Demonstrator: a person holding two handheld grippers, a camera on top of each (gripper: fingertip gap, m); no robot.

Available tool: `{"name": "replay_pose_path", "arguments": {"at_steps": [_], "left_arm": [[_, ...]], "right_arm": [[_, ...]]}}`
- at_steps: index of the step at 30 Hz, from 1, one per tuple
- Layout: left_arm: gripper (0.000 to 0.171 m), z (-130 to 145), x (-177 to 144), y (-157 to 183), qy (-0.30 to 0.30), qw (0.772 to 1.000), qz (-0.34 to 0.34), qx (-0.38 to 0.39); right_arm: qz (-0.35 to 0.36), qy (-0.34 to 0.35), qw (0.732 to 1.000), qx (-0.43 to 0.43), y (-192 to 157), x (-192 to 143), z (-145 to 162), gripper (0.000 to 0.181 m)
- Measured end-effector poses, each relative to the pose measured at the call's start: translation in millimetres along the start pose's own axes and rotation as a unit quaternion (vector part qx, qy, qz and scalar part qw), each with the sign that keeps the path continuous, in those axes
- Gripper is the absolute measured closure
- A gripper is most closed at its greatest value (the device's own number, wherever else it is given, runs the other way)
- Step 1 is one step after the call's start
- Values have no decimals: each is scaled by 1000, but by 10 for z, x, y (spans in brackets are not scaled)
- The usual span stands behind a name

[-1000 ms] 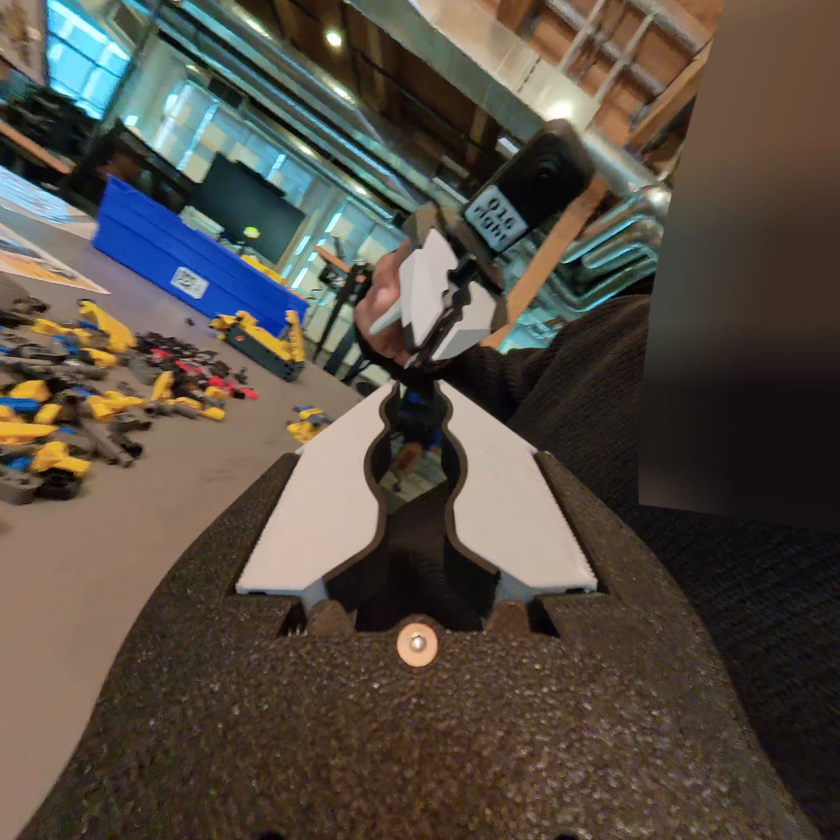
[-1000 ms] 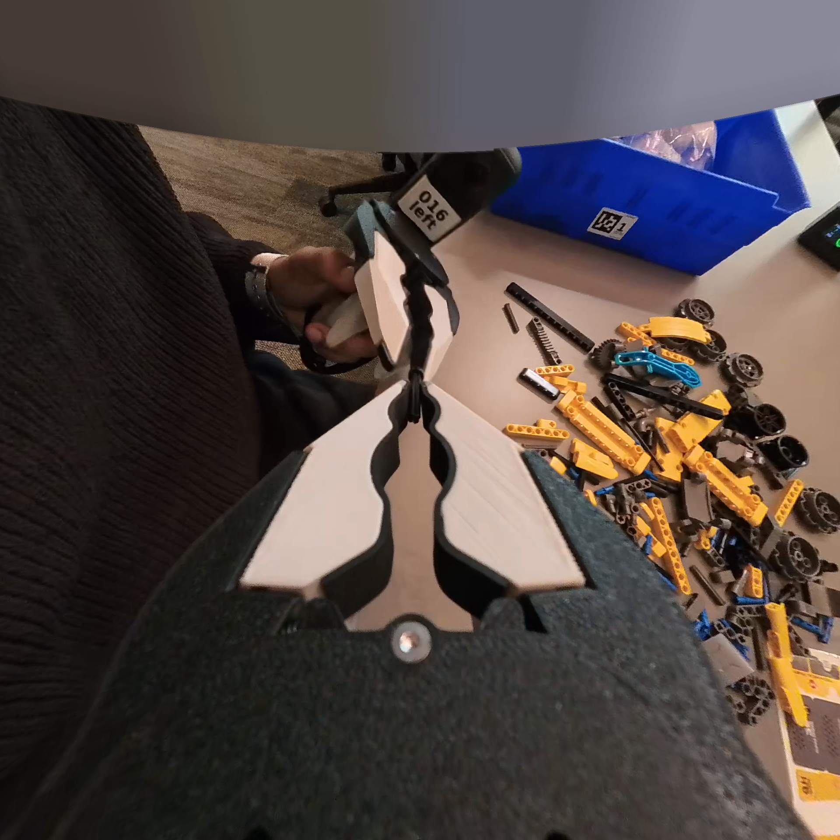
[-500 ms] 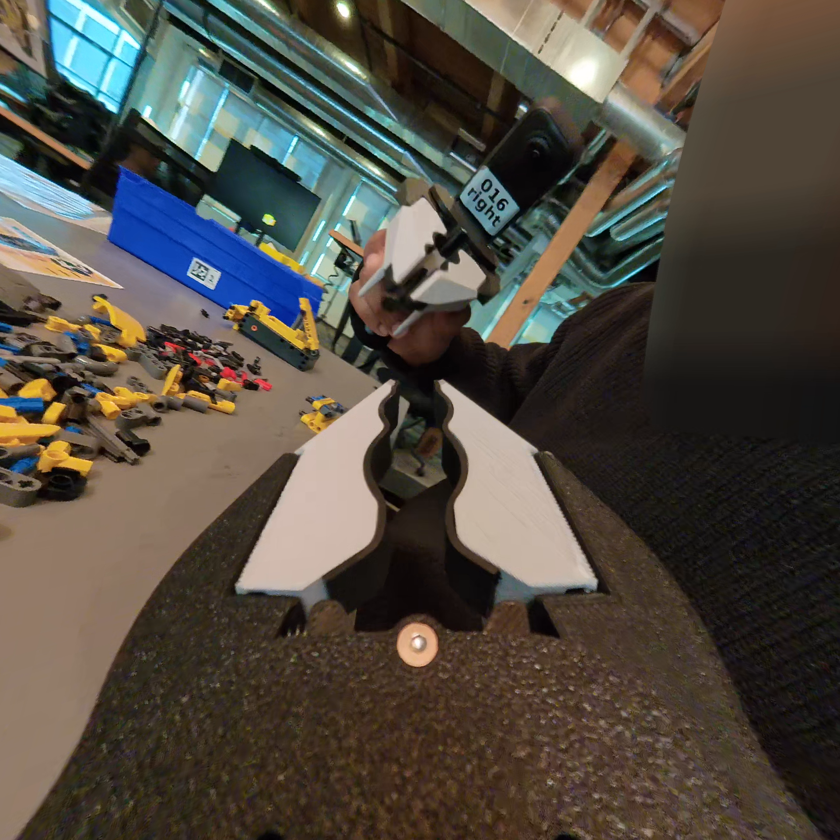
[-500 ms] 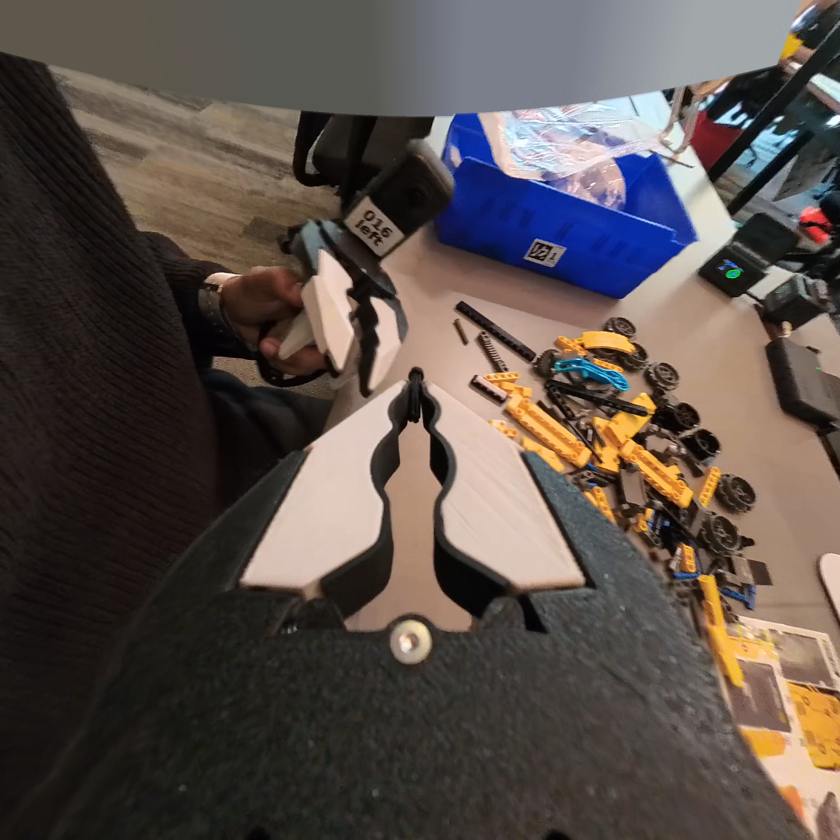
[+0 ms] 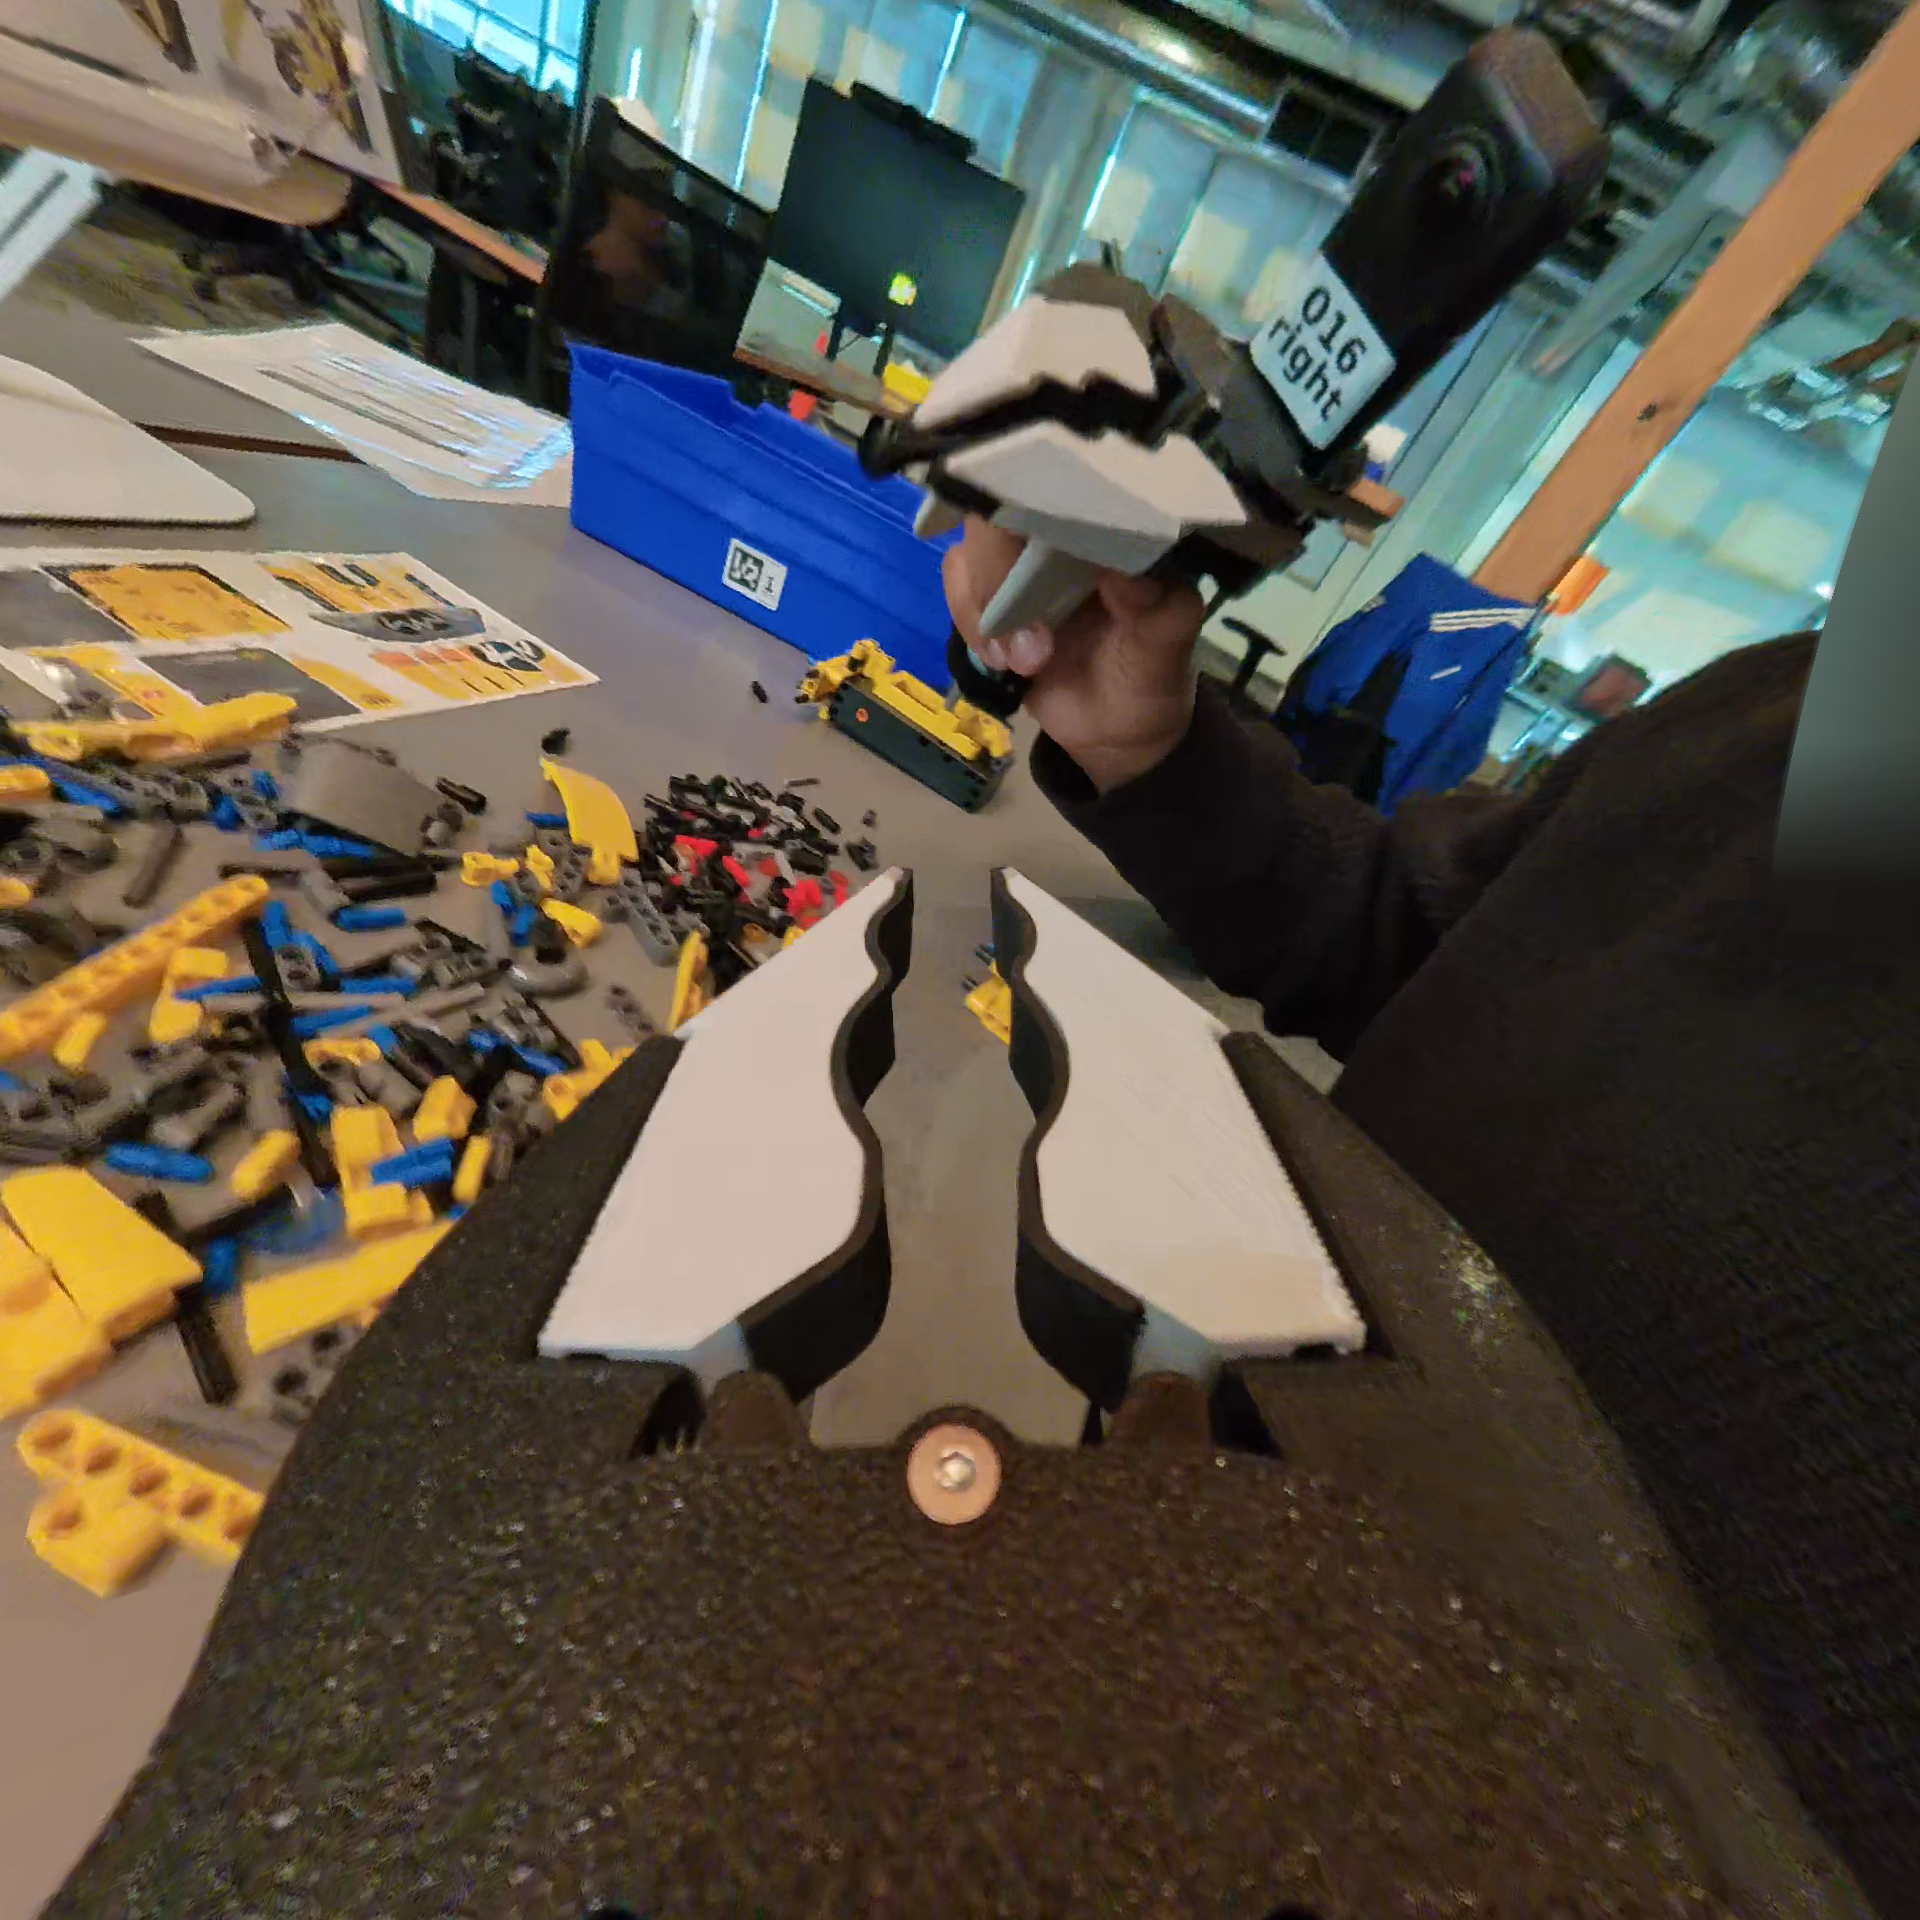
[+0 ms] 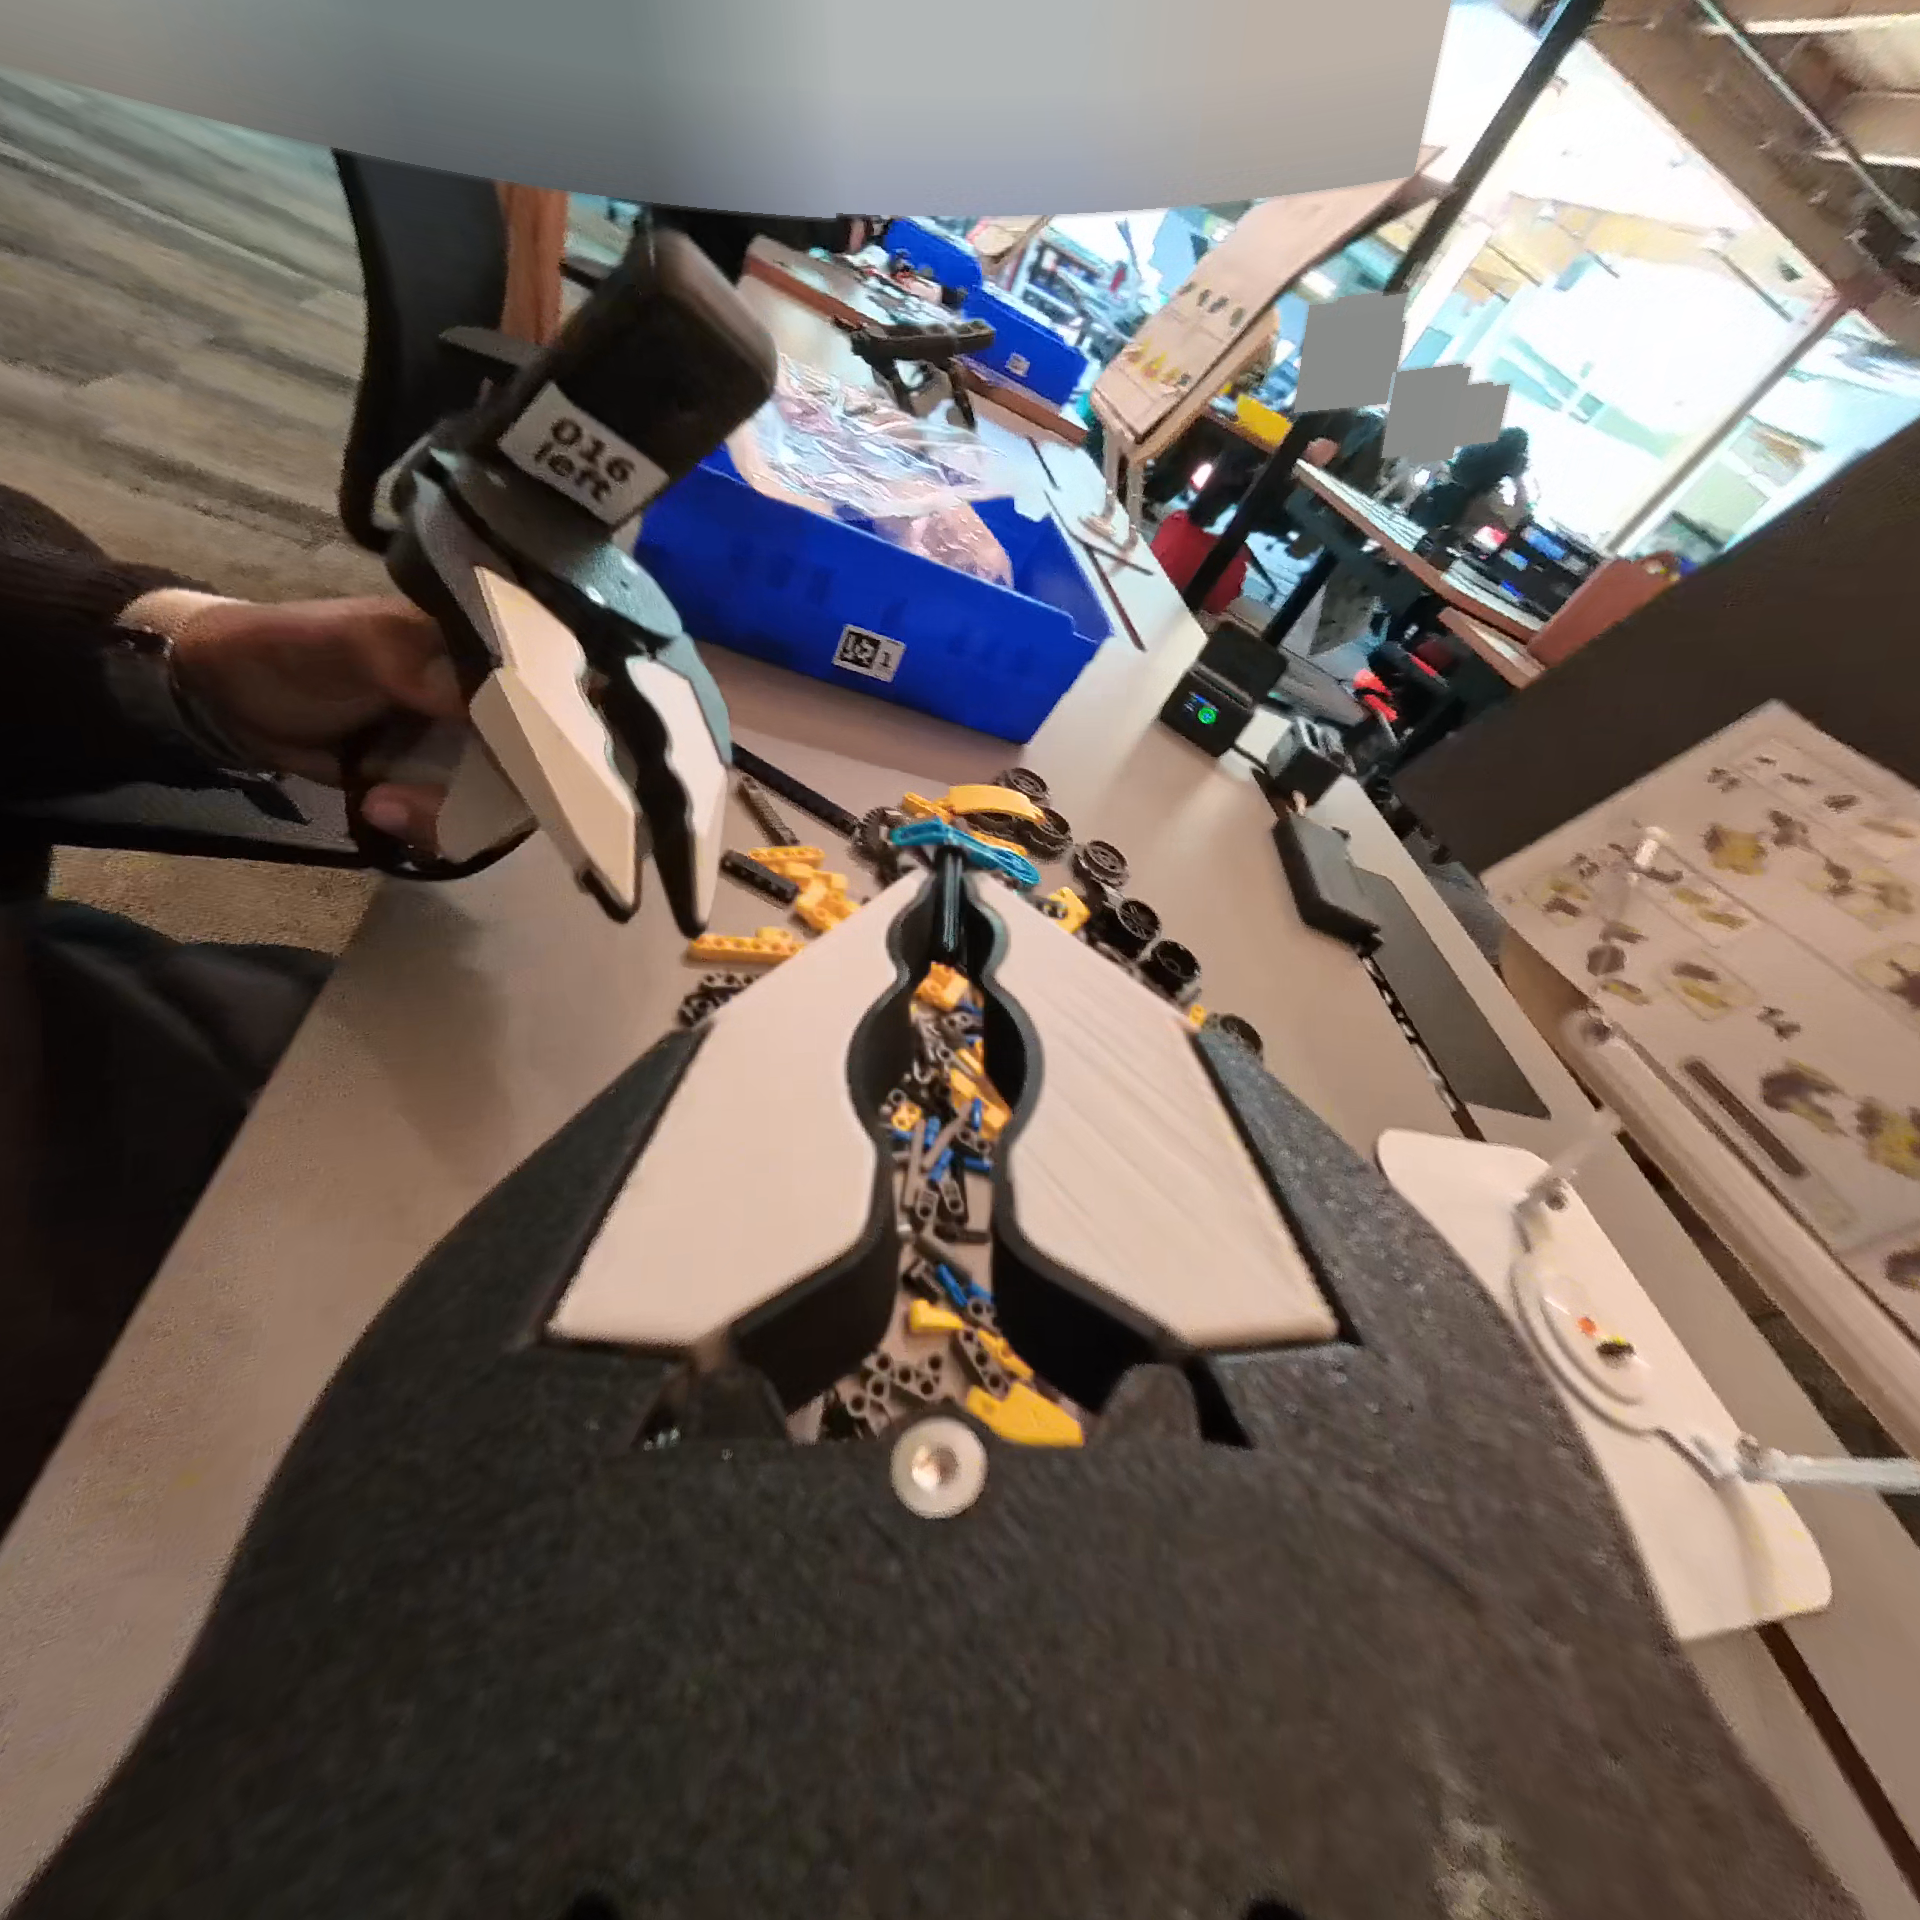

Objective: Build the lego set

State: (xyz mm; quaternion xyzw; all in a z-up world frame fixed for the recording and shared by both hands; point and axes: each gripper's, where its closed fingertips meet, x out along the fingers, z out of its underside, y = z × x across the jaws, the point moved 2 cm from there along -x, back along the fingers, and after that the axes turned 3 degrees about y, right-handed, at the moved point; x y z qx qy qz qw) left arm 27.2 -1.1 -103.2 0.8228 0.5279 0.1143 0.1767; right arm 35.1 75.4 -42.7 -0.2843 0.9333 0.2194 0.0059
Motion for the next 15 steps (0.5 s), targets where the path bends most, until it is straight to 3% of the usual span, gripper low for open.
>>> {"name": "replay_pose_path", "arguments": {"at_steps": [8, 15], "left_arm": [[157, -90, 425, -250, -21, 994, -24, 102], [158, 48, 641, -239, -17, 993, -13, 117]], "right_arm": [[-4, 1, 998, 64, 52, -200, 377, 177], [-30, 25, 989, 141, 29, -237, 475, 178]]}}
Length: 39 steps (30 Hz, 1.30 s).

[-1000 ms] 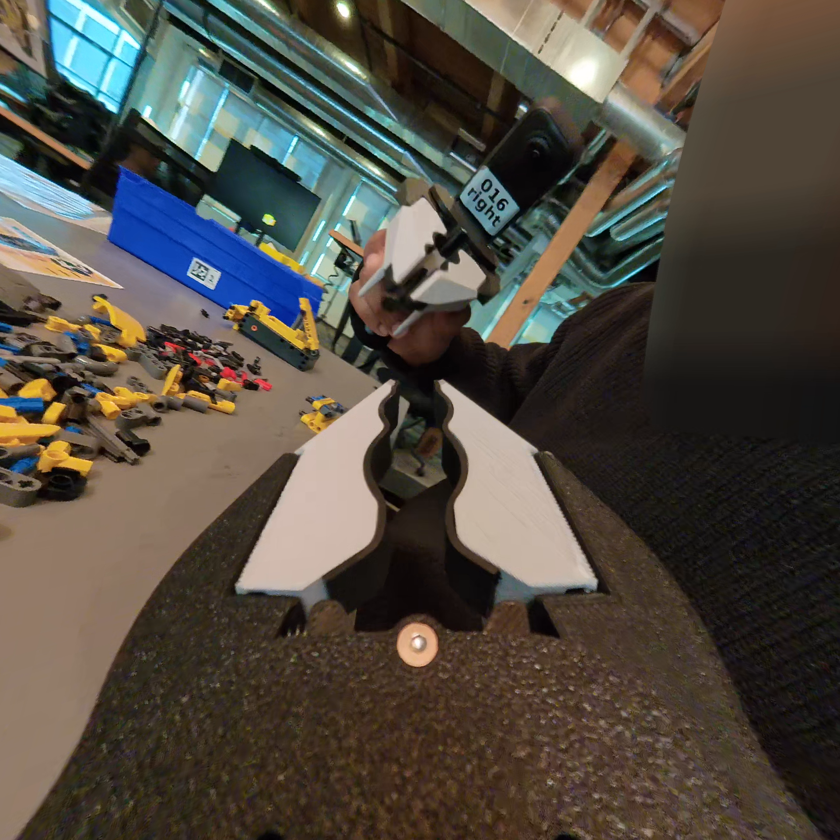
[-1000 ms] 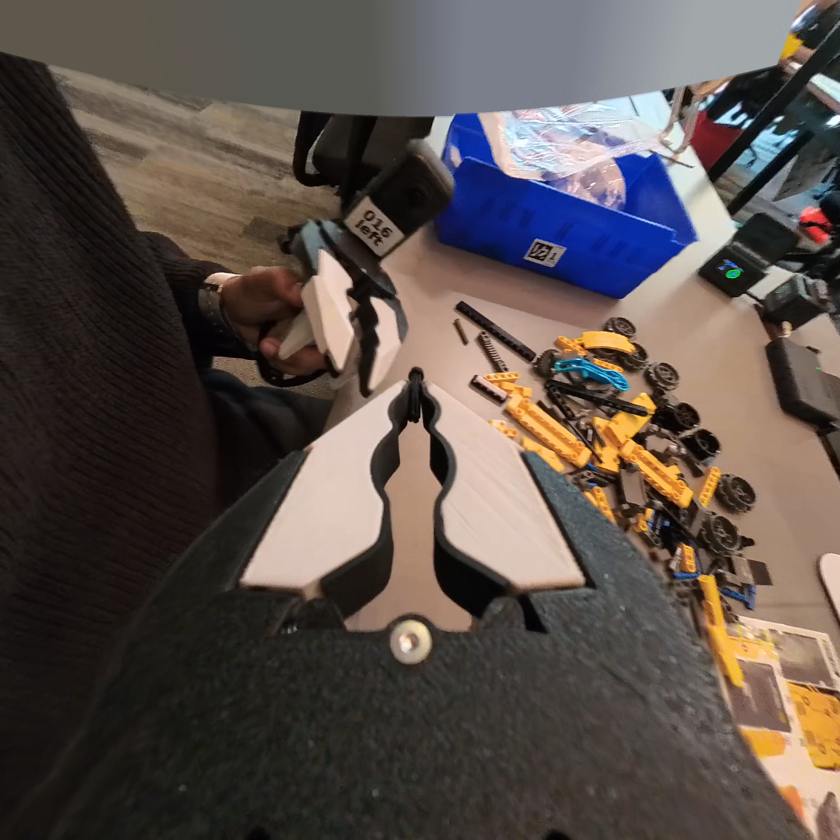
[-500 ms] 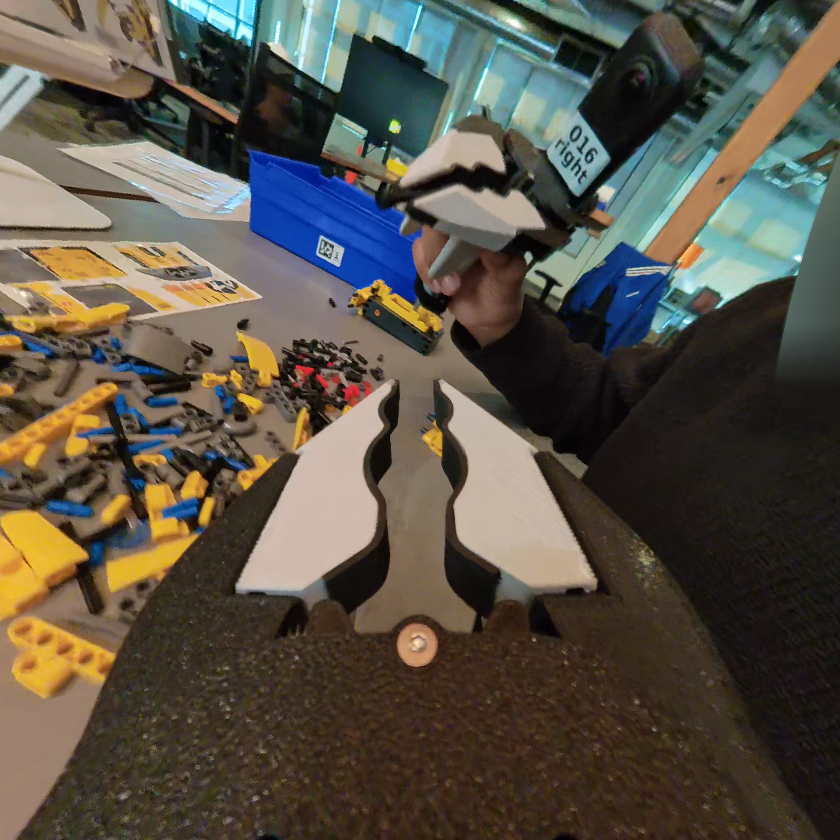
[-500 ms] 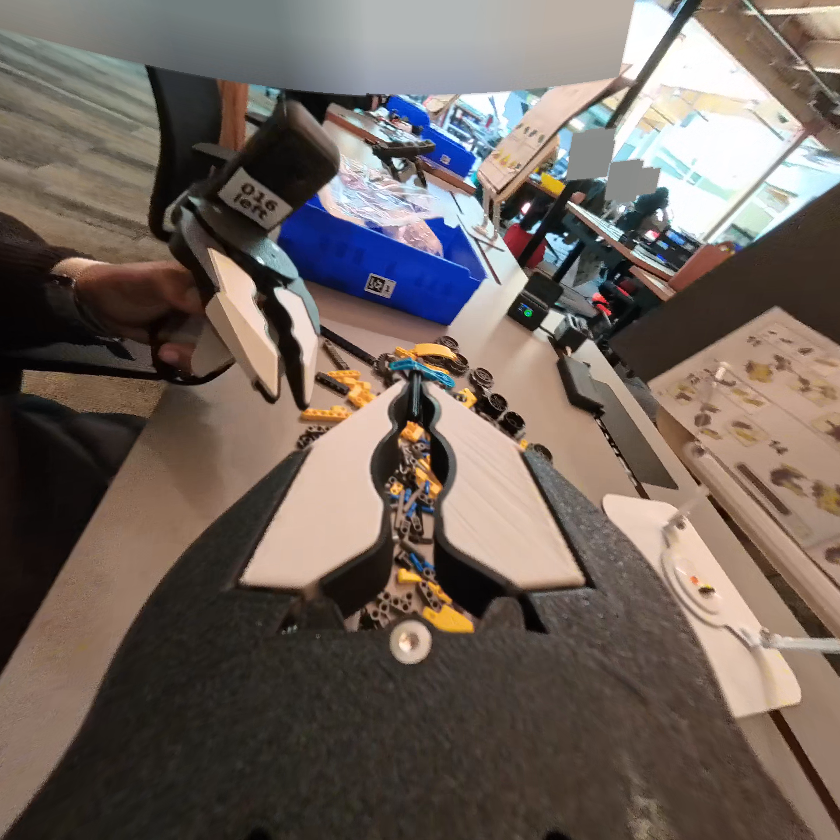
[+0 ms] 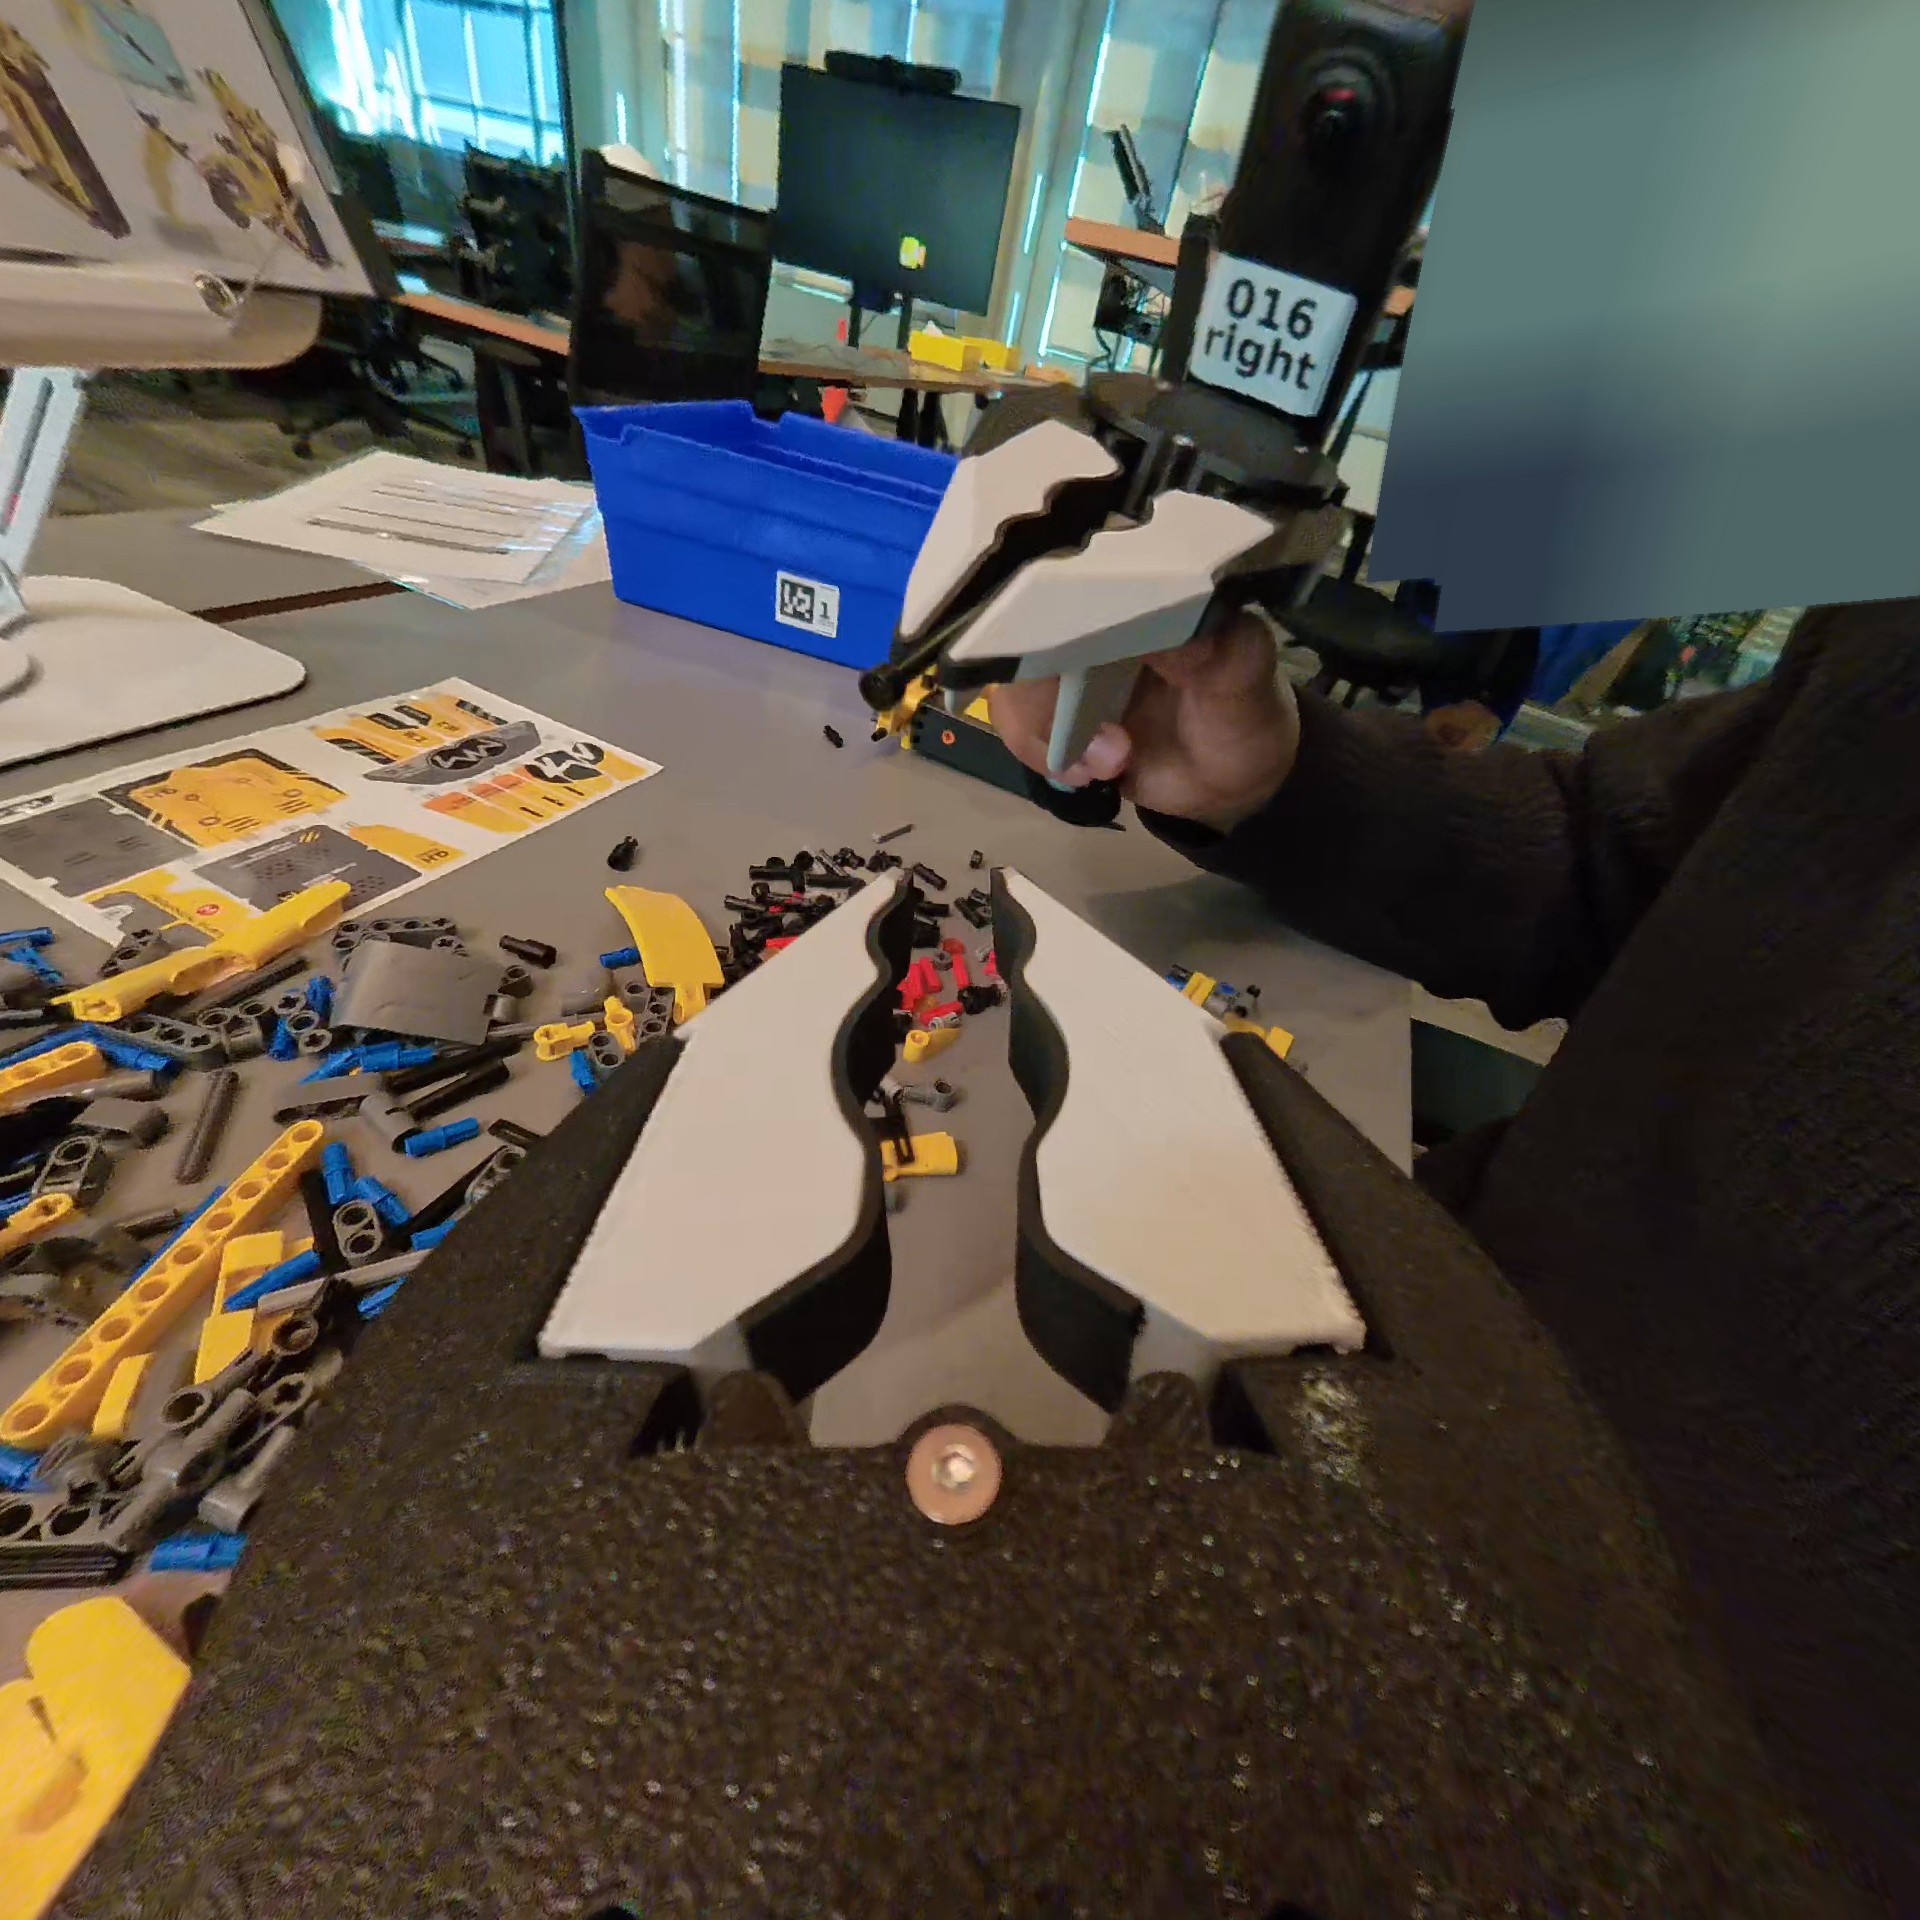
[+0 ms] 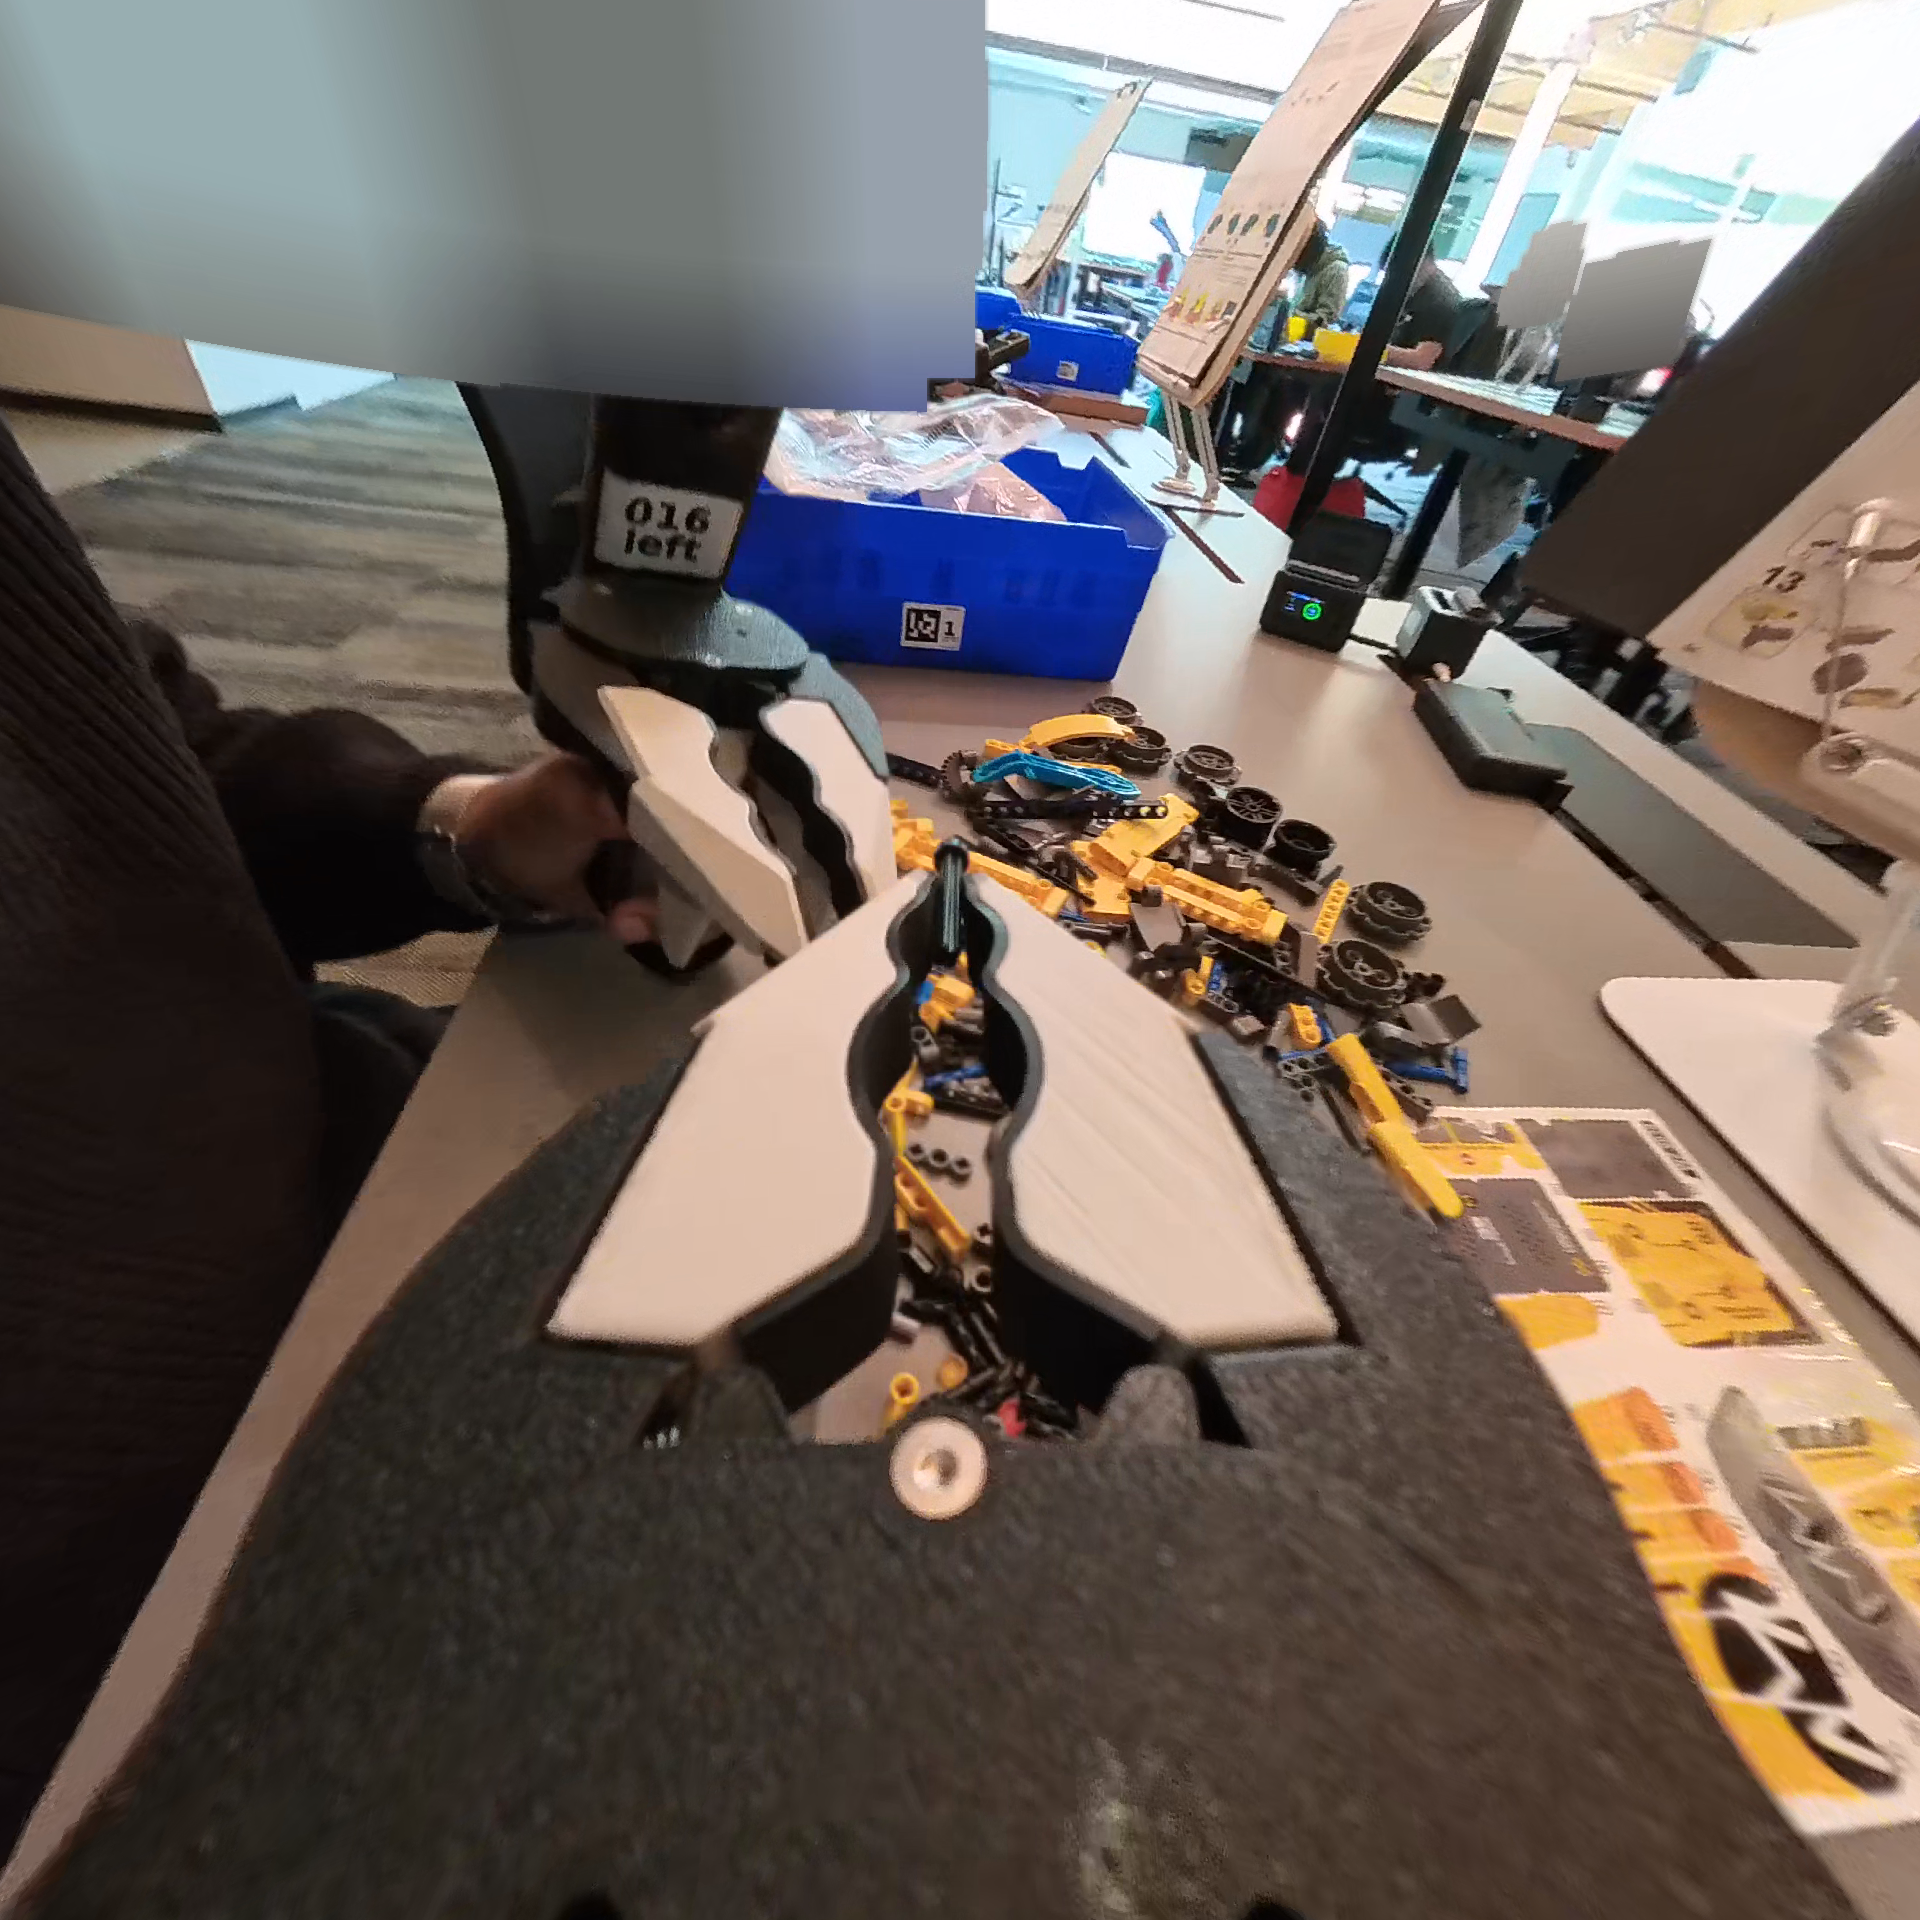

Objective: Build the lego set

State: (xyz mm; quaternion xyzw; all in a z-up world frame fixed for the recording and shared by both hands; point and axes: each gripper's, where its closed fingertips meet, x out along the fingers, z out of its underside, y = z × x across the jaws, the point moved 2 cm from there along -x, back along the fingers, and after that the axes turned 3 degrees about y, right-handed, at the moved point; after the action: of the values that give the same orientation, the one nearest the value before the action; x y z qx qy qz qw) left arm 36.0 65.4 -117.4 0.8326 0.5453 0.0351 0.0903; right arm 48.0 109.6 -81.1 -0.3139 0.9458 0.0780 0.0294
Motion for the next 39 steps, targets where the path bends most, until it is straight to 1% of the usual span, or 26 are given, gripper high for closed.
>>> {"name": "replay_pose_path", "arguments": {"at_steps": [9, 14, 21, 39], "left_arm": [[157, 72, 34, 103, -12, 1000, 11, 24], [157, 66, 26, 110, -9, 1000, 15, 24], [157, 51, 16, 89, -3, 1000, 13, 17], [157, 17, -12, 67, 10, 1000, 8, 12]], "right_arm": [[-18, 9, 997, 68, 67, 58, 122, 177], [-24, 5, 997, 78, 59, 93, 175, 178], [-35, 17, 995, 92, 55, 54, 134, 178], [-54, 17, 994, 89, -38, 68, 118, 177]]}}
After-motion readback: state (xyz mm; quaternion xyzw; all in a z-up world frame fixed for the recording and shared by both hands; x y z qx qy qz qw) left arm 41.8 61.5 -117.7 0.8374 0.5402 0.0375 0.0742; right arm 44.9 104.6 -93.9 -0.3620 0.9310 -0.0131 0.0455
